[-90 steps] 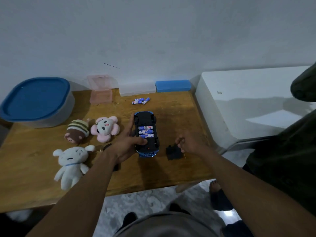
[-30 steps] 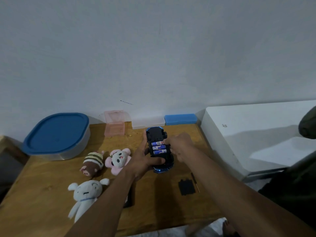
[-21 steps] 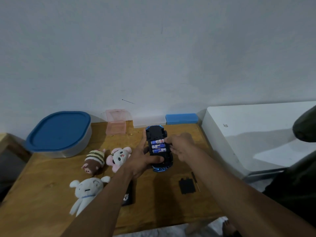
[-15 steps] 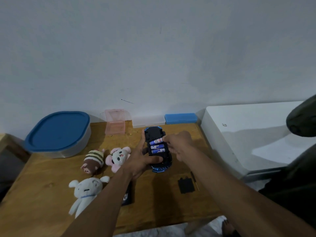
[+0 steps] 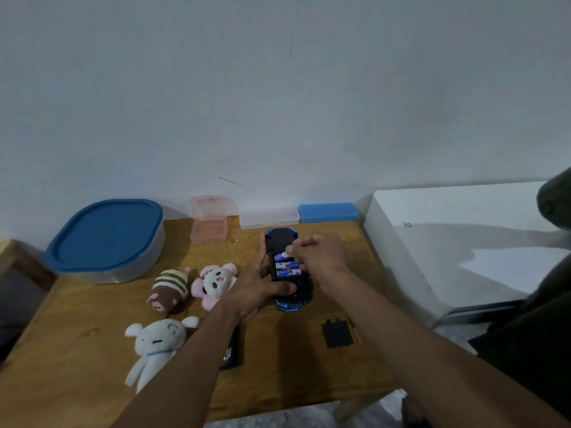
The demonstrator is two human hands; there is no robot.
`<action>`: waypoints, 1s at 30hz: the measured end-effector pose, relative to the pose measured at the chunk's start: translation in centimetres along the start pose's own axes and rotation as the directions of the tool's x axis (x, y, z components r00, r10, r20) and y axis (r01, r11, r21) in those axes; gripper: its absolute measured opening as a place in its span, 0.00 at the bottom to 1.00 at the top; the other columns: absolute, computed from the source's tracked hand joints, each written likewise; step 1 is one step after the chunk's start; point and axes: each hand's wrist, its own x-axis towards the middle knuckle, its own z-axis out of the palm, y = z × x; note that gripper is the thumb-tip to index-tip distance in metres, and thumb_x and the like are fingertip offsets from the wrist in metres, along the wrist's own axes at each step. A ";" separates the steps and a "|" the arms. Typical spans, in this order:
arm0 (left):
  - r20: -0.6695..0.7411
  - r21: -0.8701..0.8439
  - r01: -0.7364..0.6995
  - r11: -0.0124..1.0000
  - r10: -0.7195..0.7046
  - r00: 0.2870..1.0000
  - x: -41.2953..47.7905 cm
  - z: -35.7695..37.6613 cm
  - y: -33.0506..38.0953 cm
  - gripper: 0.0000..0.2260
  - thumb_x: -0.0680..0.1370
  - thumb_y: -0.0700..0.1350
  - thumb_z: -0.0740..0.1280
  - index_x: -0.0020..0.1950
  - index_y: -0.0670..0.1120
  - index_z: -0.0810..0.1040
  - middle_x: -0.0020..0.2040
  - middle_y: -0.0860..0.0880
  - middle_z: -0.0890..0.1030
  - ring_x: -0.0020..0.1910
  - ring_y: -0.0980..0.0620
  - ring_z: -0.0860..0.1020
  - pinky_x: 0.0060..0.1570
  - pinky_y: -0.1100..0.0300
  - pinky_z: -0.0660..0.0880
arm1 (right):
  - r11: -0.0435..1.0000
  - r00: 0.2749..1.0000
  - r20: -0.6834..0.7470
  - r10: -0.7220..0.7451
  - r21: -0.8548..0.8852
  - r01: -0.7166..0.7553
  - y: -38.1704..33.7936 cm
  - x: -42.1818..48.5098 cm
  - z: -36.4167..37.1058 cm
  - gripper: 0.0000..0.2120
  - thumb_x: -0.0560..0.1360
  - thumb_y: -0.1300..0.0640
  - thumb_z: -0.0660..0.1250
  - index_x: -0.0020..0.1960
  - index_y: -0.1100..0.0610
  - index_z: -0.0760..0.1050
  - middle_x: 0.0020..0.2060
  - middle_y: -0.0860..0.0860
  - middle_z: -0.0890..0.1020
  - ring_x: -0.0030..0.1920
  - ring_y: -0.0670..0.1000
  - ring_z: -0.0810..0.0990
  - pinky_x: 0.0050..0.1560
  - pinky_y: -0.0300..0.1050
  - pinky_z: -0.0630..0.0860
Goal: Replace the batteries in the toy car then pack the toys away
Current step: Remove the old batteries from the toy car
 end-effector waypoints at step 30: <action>-0.090 -0.027 -0.038 0.999 0.036 0.995 0.5 -0.4 -0.5 0.54 0.68 0.24 0.71 0.76 0.68 0.49 0.64 0.45 0.74 0.60 0.40 0.78 0.56 0.38 0.77 | 0.978 0.966 0.167 0.196 -0.109 -0.179 0.3 0.4 -1.2 0.09 0.76 0.59 0.66 0.52 0.63 0.77 0.33 0.53 0.74 0.26 0.47 0.67 0.21 0.39 0.63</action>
